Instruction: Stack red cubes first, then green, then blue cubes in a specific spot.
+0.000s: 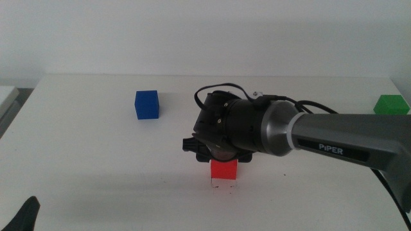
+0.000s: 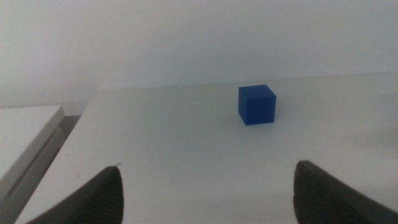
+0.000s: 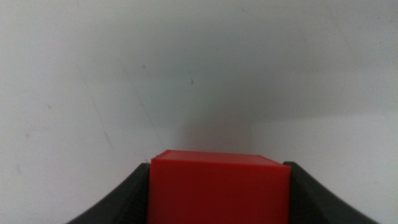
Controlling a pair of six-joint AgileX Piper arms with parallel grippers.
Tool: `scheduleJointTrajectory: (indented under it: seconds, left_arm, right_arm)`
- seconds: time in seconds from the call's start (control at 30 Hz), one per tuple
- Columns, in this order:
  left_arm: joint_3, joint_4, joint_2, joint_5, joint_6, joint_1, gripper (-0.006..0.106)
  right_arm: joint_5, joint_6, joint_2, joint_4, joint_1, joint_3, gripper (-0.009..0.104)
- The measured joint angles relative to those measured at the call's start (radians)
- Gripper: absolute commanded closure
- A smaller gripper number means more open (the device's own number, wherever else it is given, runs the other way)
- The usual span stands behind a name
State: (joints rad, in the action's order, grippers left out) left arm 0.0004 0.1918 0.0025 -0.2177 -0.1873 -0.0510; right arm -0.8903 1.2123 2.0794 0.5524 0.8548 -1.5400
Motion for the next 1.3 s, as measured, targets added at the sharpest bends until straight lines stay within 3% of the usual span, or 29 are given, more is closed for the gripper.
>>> scheduleJointTrajectory:
  seconds: [0.67,0.7,0.73,0.83,0.97,1.13,1.3]
  left_arm:
    - [0.0,0.0,0.0,0.0,0.0,0.0,0.007]
    - [0.0,0.0,0.0,0.0,0.0,0.0,0.007]
    - [0.0,0.0,0.0,0.0,0.0,0.0,0.007]
    - [0.0,0.0,0.0,0.0,0.0,0.0,0.007]
    - [0.0,0.0,0.0,0.0,0.0,0.0,0.007]
    - [0.0,0.0,0.0,0.0,0.0,0.0,0.007]
    - [0.0,0.0,0.0,0.0,0.0,0.0,0.007]
  right_arm:
    - [-0.01,-0.007,0.029,-0.02,0.0,0.0,0.095]
    - [-0.01,-0.007,0.031,-0.02,0.0,0.0,0.061]
    - [-0.01,-0.008,0.031,-0.022,0.0,0.0,0.036]
    - [-0.01,-0.01,0.037,-0.025,0.002,0.002,0.016]
    - [-0.024,-0.063,-0.043,-0.01,0.022,0.007,0.01]
    - [-0.083,-0.298,-0.287,-0.035,0.014,0.007,0.01]
    - [-0.176,-0.593,-0.454,-0.114,-0.21,0.005,0.011]
